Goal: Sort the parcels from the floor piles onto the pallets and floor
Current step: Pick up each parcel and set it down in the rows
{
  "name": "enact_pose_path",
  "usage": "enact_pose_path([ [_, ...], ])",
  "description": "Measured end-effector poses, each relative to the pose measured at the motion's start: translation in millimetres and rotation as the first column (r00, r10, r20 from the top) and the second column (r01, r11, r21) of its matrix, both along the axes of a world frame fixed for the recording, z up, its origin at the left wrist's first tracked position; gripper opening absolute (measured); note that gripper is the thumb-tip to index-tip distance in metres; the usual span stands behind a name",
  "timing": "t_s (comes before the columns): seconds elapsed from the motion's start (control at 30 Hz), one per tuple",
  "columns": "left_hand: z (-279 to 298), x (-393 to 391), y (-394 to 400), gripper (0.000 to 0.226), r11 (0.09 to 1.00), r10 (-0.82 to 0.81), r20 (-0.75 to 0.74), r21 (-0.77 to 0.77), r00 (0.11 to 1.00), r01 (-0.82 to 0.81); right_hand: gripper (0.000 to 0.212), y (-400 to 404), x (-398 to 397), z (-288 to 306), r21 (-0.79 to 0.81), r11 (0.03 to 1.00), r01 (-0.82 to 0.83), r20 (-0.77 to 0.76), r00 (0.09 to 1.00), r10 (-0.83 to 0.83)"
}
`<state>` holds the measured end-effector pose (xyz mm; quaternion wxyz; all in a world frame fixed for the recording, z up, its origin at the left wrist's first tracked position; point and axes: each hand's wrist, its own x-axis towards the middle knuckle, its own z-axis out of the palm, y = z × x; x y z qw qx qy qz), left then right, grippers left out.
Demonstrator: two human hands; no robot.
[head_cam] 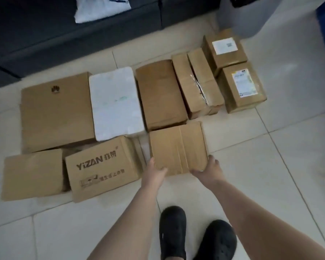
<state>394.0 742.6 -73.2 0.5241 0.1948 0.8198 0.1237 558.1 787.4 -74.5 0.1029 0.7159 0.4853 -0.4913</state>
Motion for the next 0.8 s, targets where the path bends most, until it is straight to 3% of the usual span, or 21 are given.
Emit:
enact_pose_path([
  [0.1, -73, -1, 7, 0.08, 0.985, 0.173, 0.026, -0.009, 0.985, -0.173, 0.101, 13, -1, -67, 0.02, 0.99, 0.137, 0.003, 0.991, -0.137],
  [0.2, -115, -1, 3, 0.099, 0.976, 0.216, 0.056, -0.043, 0.975, -0.213, 0.104, 22, 8, -108, -0.076, 0.976, 0.206, -0.048, 0.976, -0.21],
  [0.33, -109, 12, -18, 0.099, 0.976, 0.212, 0.076, 0.029, 0.974, -0.215, 0.093, 22, 16, -102, -0.043, 0.987, 0.157, -0.051, 0.986, -0.159],
  [0.53, 29, 22, -44, 0.093, 0.927, 0.346, 0.072, 0.127, 0.936, -0.353, 0.086, 7, 23, 42, 0.055, 0.992, 0.114, -0.083, 0.99, -0.11],
  [0.8, 336, -9, -75, 0.089, 0.773, 0.551, 0.005, 0.373, 0.834, -0.513, 0.088, -9, -20, 343, 0.231, 0.972, 0.054, -0.317, 0.948, 0.023],
])
